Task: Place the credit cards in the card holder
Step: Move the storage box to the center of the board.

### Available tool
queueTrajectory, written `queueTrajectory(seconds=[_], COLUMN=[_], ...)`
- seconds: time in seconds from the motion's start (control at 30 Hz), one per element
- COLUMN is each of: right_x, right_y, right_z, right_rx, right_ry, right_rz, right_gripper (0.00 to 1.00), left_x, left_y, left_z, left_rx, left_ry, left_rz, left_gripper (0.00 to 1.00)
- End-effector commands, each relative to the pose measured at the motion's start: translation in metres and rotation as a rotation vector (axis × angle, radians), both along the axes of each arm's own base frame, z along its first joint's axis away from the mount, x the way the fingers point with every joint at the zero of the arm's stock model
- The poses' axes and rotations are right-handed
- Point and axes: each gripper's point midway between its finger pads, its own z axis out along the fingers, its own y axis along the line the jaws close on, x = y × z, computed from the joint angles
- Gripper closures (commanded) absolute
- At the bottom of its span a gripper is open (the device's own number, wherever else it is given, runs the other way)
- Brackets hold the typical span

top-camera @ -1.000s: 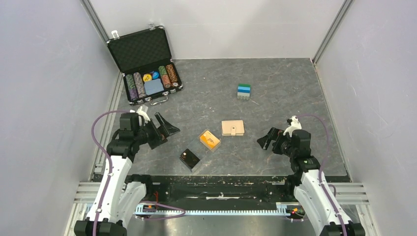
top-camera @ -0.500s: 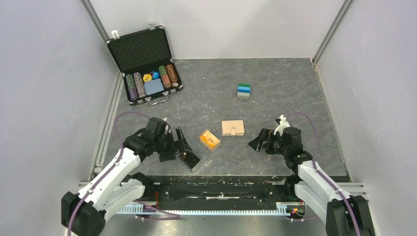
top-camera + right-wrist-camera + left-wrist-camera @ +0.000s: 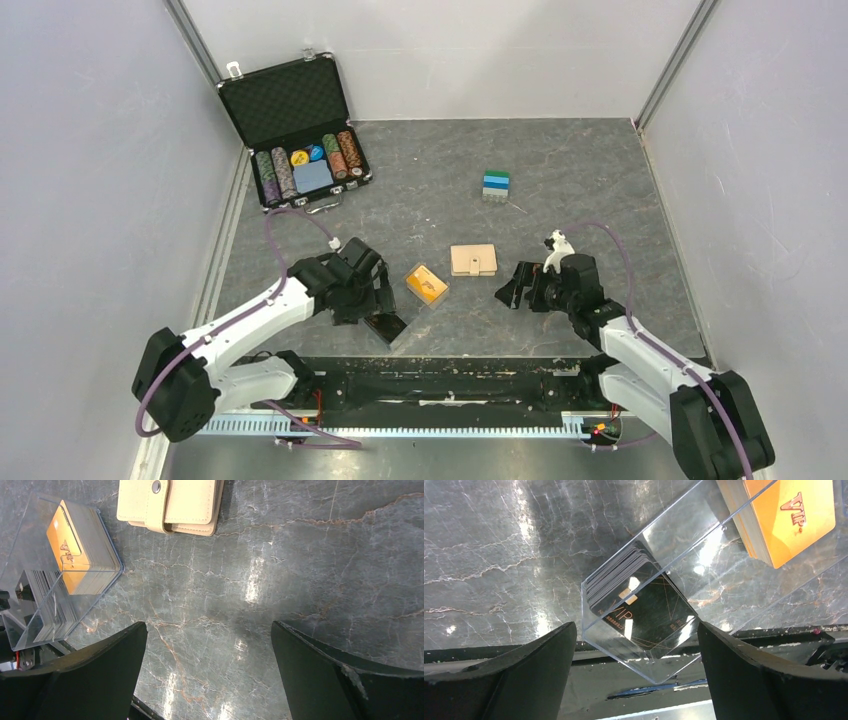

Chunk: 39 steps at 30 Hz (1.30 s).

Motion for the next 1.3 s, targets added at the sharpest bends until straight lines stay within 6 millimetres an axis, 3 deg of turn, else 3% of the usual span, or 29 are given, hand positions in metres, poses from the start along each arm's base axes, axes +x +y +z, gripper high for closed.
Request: queueTrajectory(seconds=[0.0, 0.27, 0.5, 0.73, 0.9, 1.07, 1.2, 1.27], right_x=[-0.004, -0.01, -0.022, -0.031, -0.017, 0.001, 0.006, 0.009], right_y=[0.0, 0.028, 0.081, 0.157, 0.207, 0.244, 0.259, 0.255], right_z=[-0.007, 0.0, 0.014, 0.017, 0.018, 0.022, 0.023, 0.024], right_rx=[-0.048, -0.014, 0.111, 0.092, 0.044, 0.044, 0.032, 0.011], right_ry=[0.038, 0.067, 0.05, 0.067, 0.072, 0.06, 0.049, 0.035], right_rz=[0.017, 0.105, 0.158, 0.296, 0.374, 0.418, 0.454, 0.452], right_gripper=[0.02, 0.02, 0.01, 0.02, 0.02, 0.02, 0.02, 0.02], left_x=[0.018, 0.039, 0.057, 0.061, 0.056, 0.051, 0.048, 0.047], left_y=[-0.002, 0.001, -0.001, -0.01, -0.01, -0.005, -0.002, -0.001], left_z=[0.012, 0.031, 0.039, 0.055, 0.07, 0.087, 0.096, 0.098], left_rx=[0.017, 0.121, 0.201, 0.137, 0.086, 0.039, 0.015, 0.012], left_ry=[-0.069, -0.158, -0.16, -0.201, -0.243, -0.303, -0.341, -0.349], left_rz=[0.032, -0.15, -0.22, -0.188, -0.168, -0.158, -0.147, -0.151], left_gripper=[0.04, 0.03, 0.03, 0.02, 0.0, 0.0, 0.0, 0.0])
